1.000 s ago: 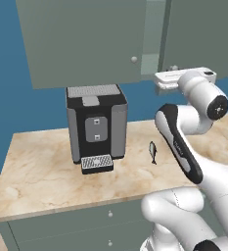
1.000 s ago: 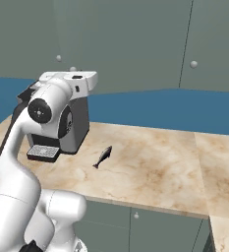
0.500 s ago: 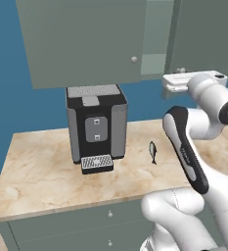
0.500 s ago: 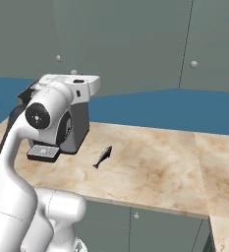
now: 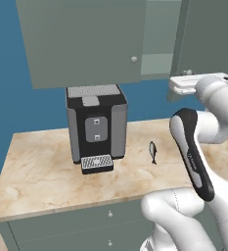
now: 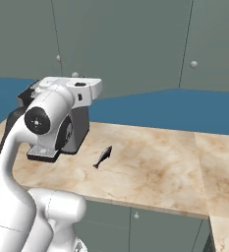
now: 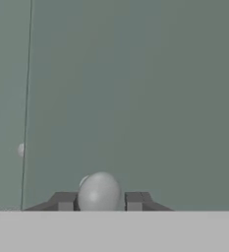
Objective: Retrieve the tupperware from the cabinet, then place the raw meat into the tupperware to avoid contamination.
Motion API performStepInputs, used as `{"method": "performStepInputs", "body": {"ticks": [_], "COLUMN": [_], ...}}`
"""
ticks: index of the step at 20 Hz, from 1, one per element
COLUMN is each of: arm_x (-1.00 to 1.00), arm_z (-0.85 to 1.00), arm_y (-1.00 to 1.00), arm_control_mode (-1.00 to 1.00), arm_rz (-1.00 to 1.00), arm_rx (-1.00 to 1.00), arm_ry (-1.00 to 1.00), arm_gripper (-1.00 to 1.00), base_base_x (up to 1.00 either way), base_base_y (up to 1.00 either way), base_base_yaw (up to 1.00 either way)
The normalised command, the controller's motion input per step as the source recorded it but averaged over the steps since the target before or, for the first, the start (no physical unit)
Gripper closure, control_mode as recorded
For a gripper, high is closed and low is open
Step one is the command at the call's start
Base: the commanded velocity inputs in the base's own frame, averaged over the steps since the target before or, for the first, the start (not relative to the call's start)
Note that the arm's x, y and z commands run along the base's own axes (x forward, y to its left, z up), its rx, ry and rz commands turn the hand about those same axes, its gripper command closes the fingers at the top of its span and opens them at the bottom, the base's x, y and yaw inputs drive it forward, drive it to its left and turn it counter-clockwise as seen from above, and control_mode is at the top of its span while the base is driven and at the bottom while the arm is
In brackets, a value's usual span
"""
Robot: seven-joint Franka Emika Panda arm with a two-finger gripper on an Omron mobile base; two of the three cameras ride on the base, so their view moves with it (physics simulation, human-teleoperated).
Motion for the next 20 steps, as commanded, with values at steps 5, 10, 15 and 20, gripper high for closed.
{"method": "performStepInputs", "body": {"ticks": [5, 10, 15, 20], "arm_x": [-0.30, -0.29, -0.26, -0.14], "arm_z": [0.02, 0.01, 0.00, 0.00], "arm_y": [-0.32, -0.32, -0.30, -0.12], "arm_control_mode": [-1.00, -1.00, -1.00, -1.00], "arm_rz": [0.00, 0.00, 0.00, -0.01], "arm_rx": [0.00, 0.00, 0.00, 0.00], "arm_ry": [0.00, 0.00, 0.00, 0.00], "arm_gripper": [1.00, 1.00, 1.00, -1.00], "base_base_x": [0.00, 0.00, 0.00, 0.00], "base_base_y": [0.00, 0.00, 0.00, 0.00], "base_base_yaw": [0.00, 0.00, 0.00, 0.00]}}
